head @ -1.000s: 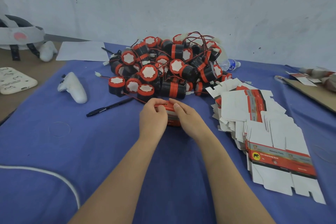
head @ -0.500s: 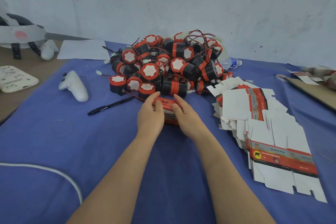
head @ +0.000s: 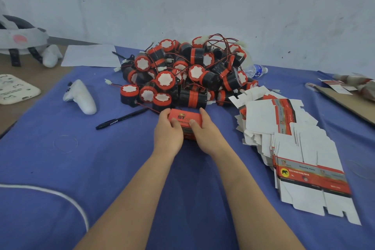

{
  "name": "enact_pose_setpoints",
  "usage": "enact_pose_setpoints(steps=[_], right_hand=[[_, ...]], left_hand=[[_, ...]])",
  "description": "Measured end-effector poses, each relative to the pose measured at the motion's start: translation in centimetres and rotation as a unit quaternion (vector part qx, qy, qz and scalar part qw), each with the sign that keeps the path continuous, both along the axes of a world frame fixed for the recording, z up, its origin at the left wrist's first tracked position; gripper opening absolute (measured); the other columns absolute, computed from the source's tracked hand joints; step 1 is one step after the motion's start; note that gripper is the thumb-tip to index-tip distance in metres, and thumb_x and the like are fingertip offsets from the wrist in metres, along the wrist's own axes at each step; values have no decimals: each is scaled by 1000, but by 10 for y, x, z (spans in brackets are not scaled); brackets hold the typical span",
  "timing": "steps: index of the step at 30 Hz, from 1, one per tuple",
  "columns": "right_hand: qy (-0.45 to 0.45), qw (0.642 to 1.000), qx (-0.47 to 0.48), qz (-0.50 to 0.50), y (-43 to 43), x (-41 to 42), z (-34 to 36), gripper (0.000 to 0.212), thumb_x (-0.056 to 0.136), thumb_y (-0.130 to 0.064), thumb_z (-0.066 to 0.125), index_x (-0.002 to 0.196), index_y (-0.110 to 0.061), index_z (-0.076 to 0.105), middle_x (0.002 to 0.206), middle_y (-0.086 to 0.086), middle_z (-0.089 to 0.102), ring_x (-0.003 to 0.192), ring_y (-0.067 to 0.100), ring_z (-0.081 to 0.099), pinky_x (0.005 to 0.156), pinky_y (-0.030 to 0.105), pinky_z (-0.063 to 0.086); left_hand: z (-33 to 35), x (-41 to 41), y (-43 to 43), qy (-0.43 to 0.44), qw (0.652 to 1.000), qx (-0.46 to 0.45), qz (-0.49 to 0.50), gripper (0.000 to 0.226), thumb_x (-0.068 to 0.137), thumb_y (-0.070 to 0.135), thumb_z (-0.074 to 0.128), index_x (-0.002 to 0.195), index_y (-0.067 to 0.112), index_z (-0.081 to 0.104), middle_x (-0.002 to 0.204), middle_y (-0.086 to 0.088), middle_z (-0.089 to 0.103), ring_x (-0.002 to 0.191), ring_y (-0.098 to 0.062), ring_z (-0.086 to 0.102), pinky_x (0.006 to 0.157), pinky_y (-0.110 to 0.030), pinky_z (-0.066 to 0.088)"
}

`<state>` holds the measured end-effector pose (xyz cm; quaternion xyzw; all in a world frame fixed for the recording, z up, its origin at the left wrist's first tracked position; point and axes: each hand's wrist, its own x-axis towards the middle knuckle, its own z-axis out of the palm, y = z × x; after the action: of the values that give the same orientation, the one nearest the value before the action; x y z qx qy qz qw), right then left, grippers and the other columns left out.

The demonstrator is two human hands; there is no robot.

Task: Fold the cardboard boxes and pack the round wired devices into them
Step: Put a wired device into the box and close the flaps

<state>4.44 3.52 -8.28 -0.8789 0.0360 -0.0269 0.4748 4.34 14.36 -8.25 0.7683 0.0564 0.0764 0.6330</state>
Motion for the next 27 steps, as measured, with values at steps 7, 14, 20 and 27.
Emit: enact_pose_setpoints(steps=[7,14,20,27], right_hand=[[-33,997,57,-37,0,-4,2,32,98,-23,51,126,-8,53,116,3,62,94,12,55,60,4,41],[-146,957,251,-4,6,-16,18,50,101,-26,44,148,-33,27,133,-6,52,121,13,54,95,22,47],[-210,924,307,-85,-49,-61,43,44,100,-25,47,141,-36,36,124,4,62,102,15,66,82,26,56],[-312,824,317,-352,-193,-201,119,36,103,-29,39,134,-14,50,94,3,67,75,7,65,64,18,54]], left_hand=[[2,-1,0,10,1000,-26,0,39,103,19,30,141,16,41,124,-2,54,98,-11,47,83,-28,38],[23,-13,-1,-112,982,-141,-50,30,102,36,41,130,46,44,142,5,47,124,-12,51,101,-34,47],[54,-44,-52,-135,970,-142,-143,34,99,23,50,128,39,42,125,-6,61,114,-15,60,97,-36,52],[125,-139,-234,-75,912,-219,-339,8,97,18,55,105,20,58,97,-6,68,91,-20,68,85,-34,54]])
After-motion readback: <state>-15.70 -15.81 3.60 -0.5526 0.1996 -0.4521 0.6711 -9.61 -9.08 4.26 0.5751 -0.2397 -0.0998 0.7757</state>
